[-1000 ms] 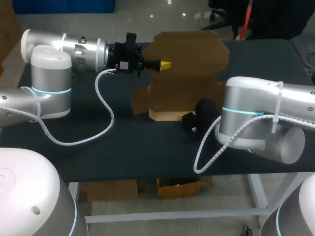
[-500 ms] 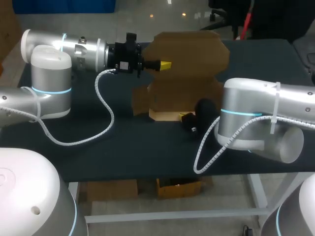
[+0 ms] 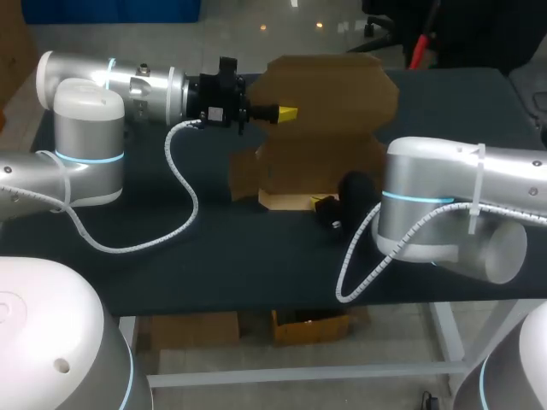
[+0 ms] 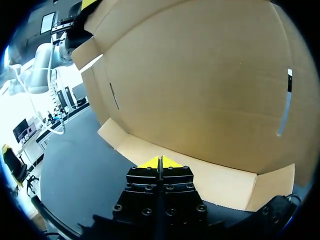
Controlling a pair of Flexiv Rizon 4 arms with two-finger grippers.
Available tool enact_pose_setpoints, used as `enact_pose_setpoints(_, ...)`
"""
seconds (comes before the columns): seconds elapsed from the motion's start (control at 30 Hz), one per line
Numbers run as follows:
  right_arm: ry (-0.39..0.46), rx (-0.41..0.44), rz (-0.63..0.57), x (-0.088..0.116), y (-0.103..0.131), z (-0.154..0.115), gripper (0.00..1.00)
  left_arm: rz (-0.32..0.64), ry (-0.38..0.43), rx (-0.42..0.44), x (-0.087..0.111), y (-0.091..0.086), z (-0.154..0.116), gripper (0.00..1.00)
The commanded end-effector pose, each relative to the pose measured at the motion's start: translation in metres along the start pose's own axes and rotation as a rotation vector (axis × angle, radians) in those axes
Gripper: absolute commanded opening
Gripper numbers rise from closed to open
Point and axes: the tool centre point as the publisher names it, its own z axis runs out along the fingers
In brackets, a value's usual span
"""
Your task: Assemble the packaging by folding the flat box into shape, placing the metal phone stand inside, and closing the box properly
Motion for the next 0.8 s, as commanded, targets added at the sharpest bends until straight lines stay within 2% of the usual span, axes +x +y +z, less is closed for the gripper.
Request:
enact_pose_setpoints(0.03, -0.005, -0.003, 0.0, 0.0006, -0.0042, 0.0036, 0.0, 0.0, 0.005, -0.001, -0.0011, 0.0002, -0.0005, 0.0)
enact_pose_setpoints(0.53, -0.005, -0.003, 0.0, 0.0006, -0.0042, 0.0036, 0.0, 0.0, 0.005, -0.001, -0.0011, 0.0002, -0.0005, 0.0)
enact_pose_setpoints(0.8, -0.005, -0.003, 0.0, 0.0006, -0.0042, 0.0036, 0.0, -0.02, 0.024, -0.009, 0.0054, 0.0084, 0.0, 0.0)
